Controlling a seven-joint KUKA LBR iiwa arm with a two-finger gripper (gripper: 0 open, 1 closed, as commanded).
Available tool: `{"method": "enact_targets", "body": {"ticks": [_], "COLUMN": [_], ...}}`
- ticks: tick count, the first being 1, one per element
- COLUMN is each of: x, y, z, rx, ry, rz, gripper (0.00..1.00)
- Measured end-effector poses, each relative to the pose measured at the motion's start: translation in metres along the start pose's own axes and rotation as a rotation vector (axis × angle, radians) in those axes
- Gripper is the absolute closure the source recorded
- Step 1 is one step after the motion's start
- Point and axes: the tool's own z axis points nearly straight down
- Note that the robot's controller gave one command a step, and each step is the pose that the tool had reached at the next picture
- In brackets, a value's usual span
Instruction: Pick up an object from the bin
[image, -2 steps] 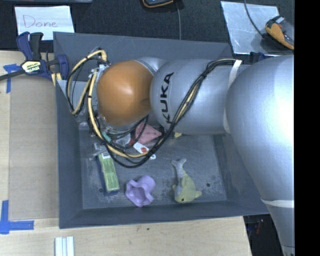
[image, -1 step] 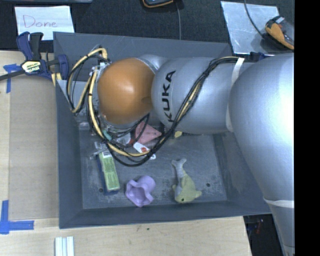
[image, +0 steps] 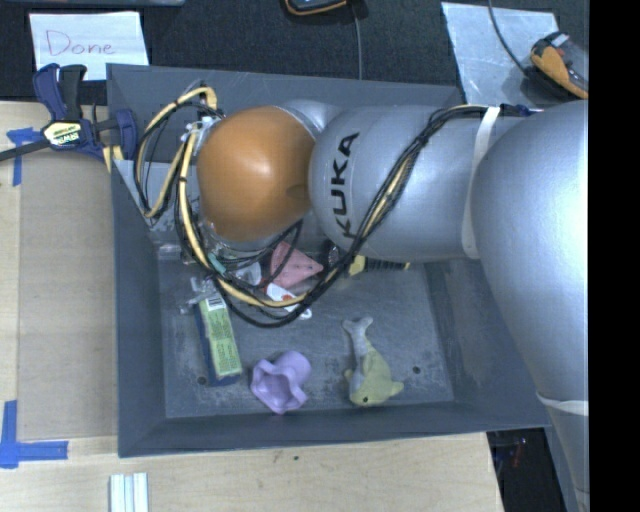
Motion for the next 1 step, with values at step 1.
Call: {"method": "enact_targets", "body": {"ticks": [1], "x": [-0.0001], "y": [-0.0009], "z": [-0.0124], "rx": [0.002], "ry": [0.0], "rz": [0.0], "gripper": [1.0]}}
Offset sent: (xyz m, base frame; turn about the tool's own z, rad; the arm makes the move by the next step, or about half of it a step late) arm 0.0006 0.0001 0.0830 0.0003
